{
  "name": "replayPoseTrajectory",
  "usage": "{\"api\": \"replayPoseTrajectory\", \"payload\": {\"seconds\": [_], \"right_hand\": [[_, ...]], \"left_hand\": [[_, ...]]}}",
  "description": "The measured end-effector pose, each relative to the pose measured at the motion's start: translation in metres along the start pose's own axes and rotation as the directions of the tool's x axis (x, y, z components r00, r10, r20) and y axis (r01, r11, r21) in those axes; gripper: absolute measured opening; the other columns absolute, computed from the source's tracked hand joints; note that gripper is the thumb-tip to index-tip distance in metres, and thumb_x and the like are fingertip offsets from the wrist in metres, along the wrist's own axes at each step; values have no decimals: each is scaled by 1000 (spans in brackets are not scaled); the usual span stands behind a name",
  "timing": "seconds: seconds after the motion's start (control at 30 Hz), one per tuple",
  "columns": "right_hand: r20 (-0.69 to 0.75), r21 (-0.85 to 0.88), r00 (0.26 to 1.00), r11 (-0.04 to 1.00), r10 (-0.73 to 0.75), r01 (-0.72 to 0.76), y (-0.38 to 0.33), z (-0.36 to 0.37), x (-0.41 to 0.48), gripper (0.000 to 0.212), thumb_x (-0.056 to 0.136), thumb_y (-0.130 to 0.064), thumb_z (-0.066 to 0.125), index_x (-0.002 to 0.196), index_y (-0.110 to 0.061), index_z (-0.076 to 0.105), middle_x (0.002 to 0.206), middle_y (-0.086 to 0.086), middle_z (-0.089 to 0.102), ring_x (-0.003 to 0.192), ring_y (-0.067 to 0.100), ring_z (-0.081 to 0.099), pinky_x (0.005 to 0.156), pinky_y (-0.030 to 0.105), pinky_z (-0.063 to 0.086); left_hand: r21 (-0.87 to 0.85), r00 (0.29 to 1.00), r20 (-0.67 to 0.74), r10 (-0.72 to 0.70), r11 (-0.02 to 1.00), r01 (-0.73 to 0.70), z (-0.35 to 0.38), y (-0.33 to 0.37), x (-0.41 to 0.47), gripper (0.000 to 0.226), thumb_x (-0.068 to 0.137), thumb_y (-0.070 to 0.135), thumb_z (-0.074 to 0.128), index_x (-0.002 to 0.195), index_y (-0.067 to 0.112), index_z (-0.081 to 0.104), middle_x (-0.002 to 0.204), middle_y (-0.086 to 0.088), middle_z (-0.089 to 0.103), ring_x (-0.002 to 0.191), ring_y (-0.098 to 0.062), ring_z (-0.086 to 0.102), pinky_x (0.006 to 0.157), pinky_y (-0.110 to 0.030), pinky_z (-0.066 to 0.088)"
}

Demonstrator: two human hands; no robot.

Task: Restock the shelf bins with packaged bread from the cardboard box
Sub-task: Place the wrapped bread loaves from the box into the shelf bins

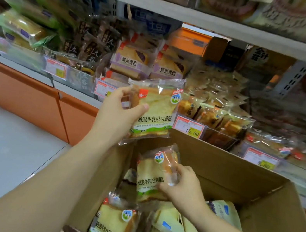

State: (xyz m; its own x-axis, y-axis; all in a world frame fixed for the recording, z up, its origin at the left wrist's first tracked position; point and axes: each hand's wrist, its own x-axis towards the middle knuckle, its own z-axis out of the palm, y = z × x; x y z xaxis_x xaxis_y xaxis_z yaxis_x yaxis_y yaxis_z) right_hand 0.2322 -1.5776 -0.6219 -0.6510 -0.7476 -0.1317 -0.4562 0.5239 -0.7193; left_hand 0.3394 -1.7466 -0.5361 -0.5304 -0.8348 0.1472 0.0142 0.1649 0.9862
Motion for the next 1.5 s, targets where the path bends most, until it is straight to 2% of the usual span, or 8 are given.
{"api": "replayPoseTrajectory", "payload": {"seconds": [0.37, 0.57, 0.77, 1.0, 1.1, 1.2, 1.3, 1.5], "right_hand": [[-226, -220, 901, 920, -371, 324, 0, -119, -81, 48, 75, -20, 75, 106, -42, 46, 108, -31, 37, 98, -11, 47, 77, 2, 39], [-423, -358, 775, 873, -469, 333, 19, -179, -102, 54, 66, -8, 79, 117, -16, 62, 117, -12, 42, 109, 5, 46, 91, 5, 34], [-527, -474, 639, 818, -561, 327, 50, -222, -88, 59, 58, -3, 86, 112, -9, 64, 123, 5, 50, 114, 26, 52, 92, 35, 46], [-640, -339, 590, 870, -493, 359, 88, -256, -49, 50, 66, -1, 82, 111, -8, 63, 124, -5, 43, 116, 11, 45, 88, 18, 46], [-667, -225, 644, 925, -375, 305, 99, -270, -32, 46, 70, -2, 78, 113, -9, 61, 122, -7, 44, 114, 9, 46, 90, 31, 49], [-674, -127, 706, 976, -216, 177, 108, -286, -16, 52, 77, -9, 74, 125, -8, 55, 119, -7, 45, 108, 5, 44, 89, 16, 34], [-650, 62, 760, 996, -4, 59, 116, -301, 0, 66, 78, -24, 76, 135, -10, 45, 128, 2, 52, 112, 20, 53, 92, 30, 43], [-655, -2, 755, 1000, -8, 9, 112, -327, 24, 65, 79, -29, 75, 135, -15, 45, 123, 6, 61, 114, 25, 56, 82, 25, 40]], "left_hand": [[20, 977, 22, 214, 977, -214, 45, 47, -53, 39, 86, 22, 69, 119, 31, 50, 115, 12, 60, 109, -11, 59, 94, -43, 52], [-35, 931, -2, 365, 930, -365, 87, 78, -71, 40, 89, 21, 66, 126, 18, 52, 118, 5, 61, 110, -9, 59, 92, -37, 53], [-83, 888, -46, 458, 884, -460, 141, 96, -71, 42, 89, 23, 65, 128, 19, 49, 123, 3, 58, 113, -9, 56, 93, -38, 53], [17, 580, 2, 815, 580, -815, 203, 90, -58, 40, 88, 23, 62, 124, 19, 45, 118, 11, 46, 109, -10, 52, 87, -31, 52], [-21, 649, -6, 761, 649, -761, 223, 79, -43, 42, 87, 30, 61, 125, 26, 43, 118, 11, 47, 111, -7, 51, 89, -28, 51], [-7, 747, 49, 663, 748, -663, 242, 65, -32, 45, 86, 24, 68, 123, 27, 42, 117, 5, 50, 111, 4, 49, 89, -14, 46], [7, 879, 148, 454, 888, -460, 265, 60, -25, 47, 87, 20, 67, 124, 32, 40, 119, 10, 50, 109, 6, 47, 85, -4, 42], [66, 970, 125, 207, 974, -216, 305, 74, 1, 46, 93, 33, 59, 135, 22, 45, 116, 13, 48, 110, -3, 44, 94, -21, 34]]}}
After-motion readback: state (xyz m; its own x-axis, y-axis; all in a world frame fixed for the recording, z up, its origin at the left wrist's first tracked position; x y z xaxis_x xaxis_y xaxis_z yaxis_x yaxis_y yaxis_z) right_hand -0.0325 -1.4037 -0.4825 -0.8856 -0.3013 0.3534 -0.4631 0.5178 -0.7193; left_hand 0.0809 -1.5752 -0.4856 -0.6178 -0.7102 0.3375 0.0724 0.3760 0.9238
